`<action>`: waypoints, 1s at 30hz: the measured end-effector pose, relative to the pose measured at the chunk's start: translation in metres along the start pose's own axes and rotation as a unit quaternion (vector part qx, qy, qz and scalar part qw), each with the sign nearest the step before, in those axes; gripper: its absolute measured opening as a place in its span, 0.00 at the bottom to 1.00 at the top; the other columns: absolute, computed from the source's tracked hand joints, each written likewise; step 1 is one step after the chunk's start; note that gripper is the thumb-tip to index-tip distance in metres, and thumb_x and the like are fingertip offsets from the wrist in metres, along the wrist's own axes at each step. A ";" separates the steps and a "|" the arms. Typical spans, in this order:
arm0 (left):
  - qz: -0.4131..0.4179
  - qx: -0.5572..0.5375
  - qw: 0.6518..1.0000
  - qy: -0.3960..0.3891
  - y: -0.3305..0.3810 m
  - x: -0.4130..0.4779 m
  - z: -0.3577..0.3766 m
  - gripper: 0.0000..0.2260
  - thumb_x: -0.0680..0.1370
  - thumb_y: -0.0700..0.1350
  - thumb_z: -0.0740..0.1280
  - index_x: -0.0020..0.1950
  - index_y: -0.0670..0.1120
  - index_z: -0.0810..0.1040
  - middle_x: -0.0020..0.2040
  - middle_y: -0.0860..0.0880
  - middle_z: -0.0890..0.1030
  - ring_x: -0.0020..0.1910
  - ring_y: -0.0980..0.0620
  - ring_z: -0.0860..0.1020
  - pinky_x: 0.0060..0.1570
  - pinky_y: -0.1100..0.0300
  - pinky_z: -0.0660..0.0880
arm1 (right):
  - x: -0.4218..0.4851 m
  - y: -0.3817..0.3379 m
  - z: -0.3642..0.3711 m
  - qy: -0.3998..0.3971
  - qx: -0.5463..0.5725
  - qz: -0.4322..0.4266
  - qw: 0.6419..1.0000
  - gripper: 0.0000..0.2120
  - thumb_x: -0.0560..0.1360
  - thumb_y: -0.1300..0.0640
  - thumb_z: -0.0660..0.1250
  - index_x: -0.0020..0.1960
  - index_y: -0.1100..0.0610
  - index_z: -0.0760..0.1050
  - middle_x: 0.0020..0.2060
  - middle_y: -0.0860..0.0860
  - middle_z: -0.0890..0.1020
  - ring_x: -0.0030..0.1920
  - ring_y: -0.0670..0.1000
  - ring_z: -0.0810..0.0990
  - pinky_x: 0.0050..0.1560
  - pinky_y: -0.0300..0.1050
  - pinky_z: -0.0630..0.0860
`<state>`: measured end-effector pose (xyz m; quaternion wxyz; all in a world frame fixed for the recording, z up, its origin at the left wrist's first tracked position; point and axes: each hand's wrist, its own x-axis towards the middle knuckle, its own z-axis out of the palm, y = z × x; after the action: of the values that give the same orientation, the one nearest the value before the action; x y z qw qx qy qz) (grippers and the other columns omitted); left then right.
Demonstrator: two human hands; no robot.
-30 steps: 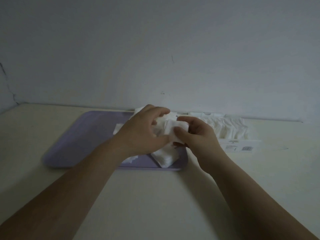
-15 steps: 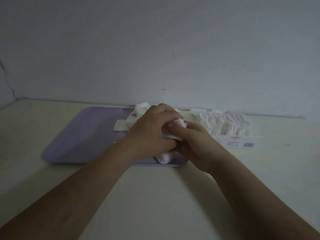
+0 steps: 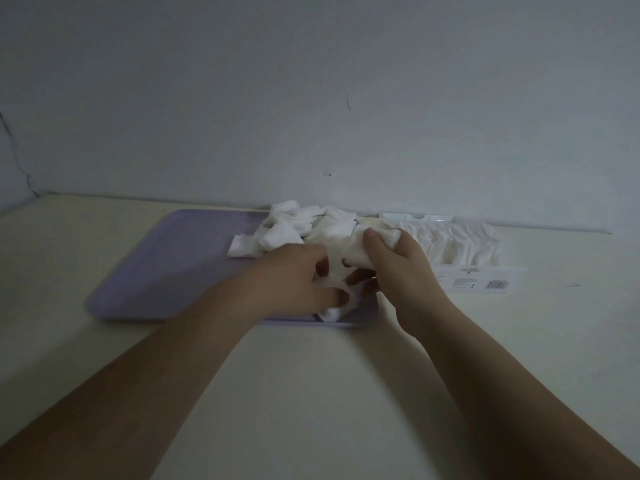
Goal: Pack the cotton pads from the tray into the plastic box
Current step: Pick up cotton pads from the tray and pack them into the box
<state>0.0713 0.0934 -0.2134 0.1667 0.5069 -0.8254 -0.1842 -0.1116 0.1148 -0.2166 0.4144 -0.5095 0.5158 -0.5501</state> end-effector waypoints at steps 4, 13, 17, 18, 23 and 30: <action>-0.001 0.009 1.000 -0.027 0.000 -0.001 -0.001 0.12 0.70 0.64 0.74 0.41 0.59 0.77 0.36 0.63 0.82 0.36 0.66 0.78 0.33 0.68 0.72 | 0.000 0.002 -0.001 -0.024 -0.020 0.019 0.999 0.14 0.84 0.51 0.62 0.55 0.60 0.81 0.42 0.60 0.86 0.37 0.56 0.85 0.31 0.44 0.77; -0.024 -0.063 0.997 -0.033 -0.021 0.006 -0.006 0.14 0.66 0.57 0.79 0.42 0.53 0.79 0.36 0.60 0.84 0.36 0.66 0.81 0.36 0.67 0.75 | 0.003 0.012 0.006 -0.025 -0.003 0.014 1.000 0.11 0.83 0.51 0.62 0.58 0.57 0.76 0.53 0.61 0.83 0.48 0.60 0.87 0.36 0.49 0.83; -0.057 -0.087 0.993 0.058 -0.028 0.003 -0.010 0.17 0.65 0.51 0.80 0.45 0.53 0.75 0.40 0.56 0.80 0.35 0.63 0.80 0.32 0.62 0.79 | 0.005 0.015 0.005 0.001 -0.003 -0.009 1.000 0.10 0.83 0.49 0.61 0.53 0.53 0.78 0.46 0.59 0.85 0.41 0.60 0.87 0.33 0.49 0.82; -0.065 -0.120 0.988 0.073 -0.028 0.002 -0.010 0.19 0.65 0.52 0.80 0.50 0.55 0.75 0.45 0.55 0.80 0.38 0.61 0.81 0.34 0.60 0.81 | 0.005 0.016 0.005 0.009 0.000 -0.005 1.000 0.08 0.83 0.48 0.63 0.54 0.52 0.76 0.48 0.58 0.84 0.41 0.59 0.87 0.32 0.48 0.82; -0.107 -0.323 0.937 0.081 -0.015 -0.005 -0.013 0.20 0.64 0.55 0.71 0.56 0.63 0.79 0.54 0.50 0.81 0.41 0.52 0.79 0.36 0.58 0.75 | 0.007 0.019 0.002 0.022 -0.022 -0.029 0.999 0.08 0.80 0.51 0.69 0.56 0.55 0.77 0.51 0.56 0.84 0.50 0.57 0.86 0.45 0.60 0.85; -0.016 -0.498 0.865 0.064 -0.014 -0.022 0.007 0.18 0.72 0.32 0.77 0.57 0.46 0.80 0.51 0.48 0.87 0.49 0.53 0.84 0.44 0.58 0.81 | 0.005 0.020 -0.003 -0.012 0.034 -0.047 0.998 0.06 0.74 0.64 0.77 0.49 0.65 0.84 0.44 0.66 0.86 0.45 0.59 0.87 0.50 0.63 0.83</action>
<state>0.0886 0.1085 -0.2279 0.4466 0.3802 -0.6032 -0.5405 -0.1169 0.1081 -0.2353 0.4113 -0.5251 0.4669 -0.5806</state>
